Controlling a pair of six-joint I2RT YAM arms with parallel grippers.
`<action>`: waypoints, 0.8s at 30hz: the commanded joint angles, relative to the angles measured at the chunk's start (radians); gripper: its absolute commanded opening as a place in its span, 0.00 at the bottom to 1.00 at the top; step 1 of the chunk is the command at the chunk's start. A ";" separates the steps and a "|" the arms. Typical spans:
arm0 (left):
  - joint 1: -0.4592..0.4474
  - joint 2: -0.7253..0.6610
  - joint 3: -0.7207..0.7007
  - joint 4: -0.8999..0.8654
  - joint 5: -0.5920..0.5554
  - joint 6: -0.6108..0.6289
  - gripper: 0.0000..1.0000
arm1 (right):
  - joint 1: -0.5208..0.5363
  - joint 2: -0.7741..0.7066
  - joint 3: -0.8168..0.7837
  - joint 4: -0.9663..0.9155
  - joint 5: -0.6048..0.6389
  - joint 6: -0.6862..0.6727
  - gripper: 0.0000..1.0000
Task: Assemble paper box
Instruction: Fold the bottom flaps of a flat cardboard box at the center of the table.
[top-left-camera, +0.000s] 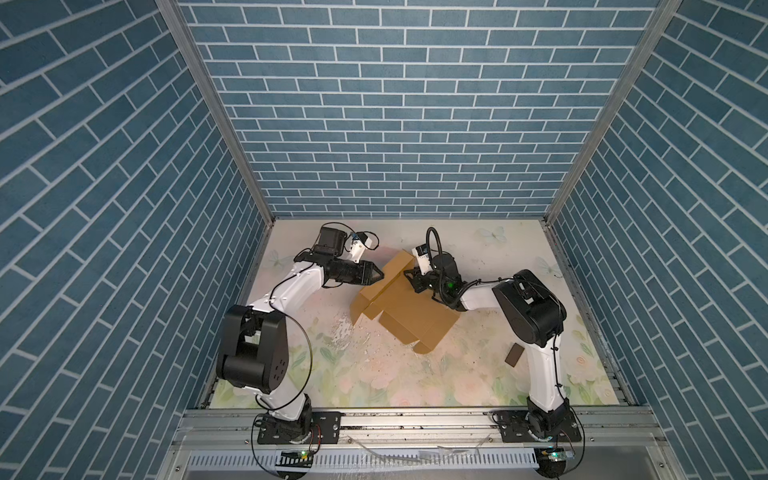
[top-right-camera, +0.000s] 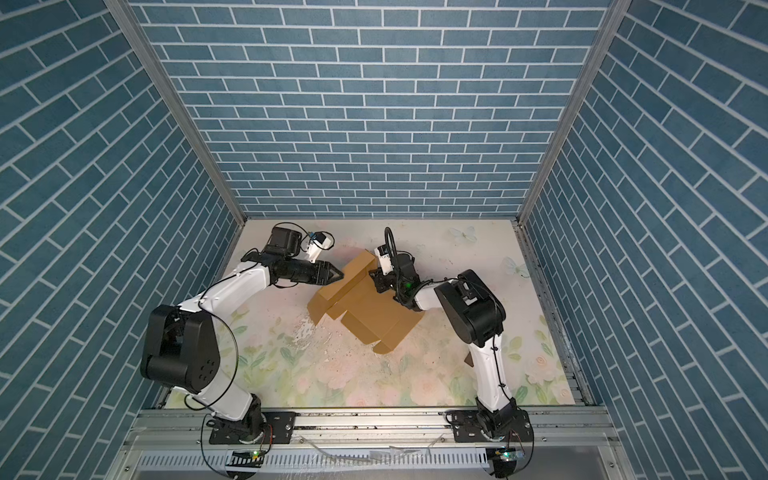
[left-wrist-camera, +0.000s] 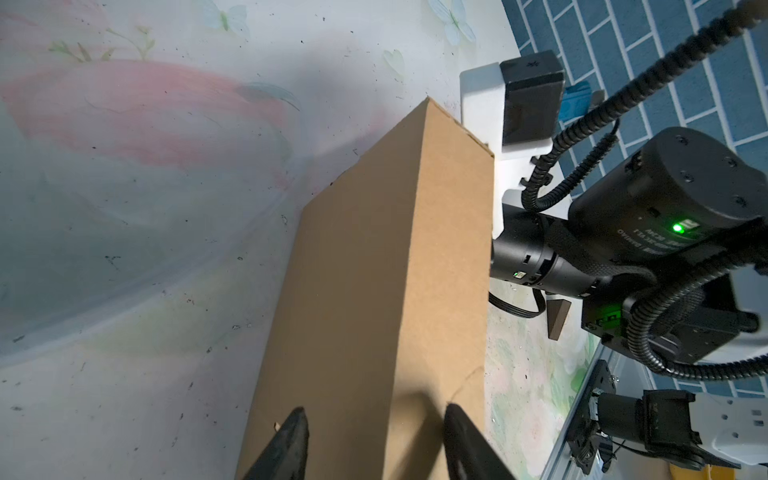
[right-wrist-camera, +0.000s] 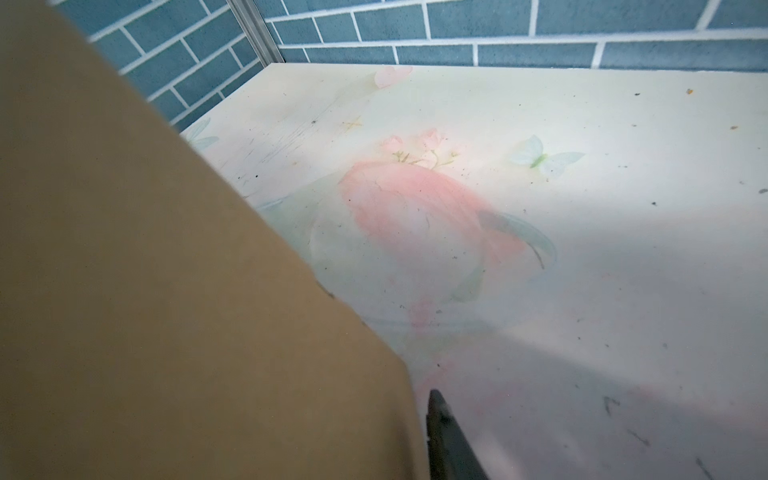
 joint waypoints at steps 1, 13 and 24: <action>-0.004 0.005 0.011 -0.035 -0.007 -0.007 0.54 | 0.008 0.004 0.022 0.010 0.004 0.004 0.24; 0.006 -0.039 0.135 -0.121 -0.037 0.045 0.68 | 0.002 -0.092 -0.024 -0.083 0.180 -0.039 0.12; 0.073 -0.091 0.192 -0.181 -0.054 0.079 0.73 | -0.014 -0.179 -0.098 -0.151 0.352 -0.007 0.04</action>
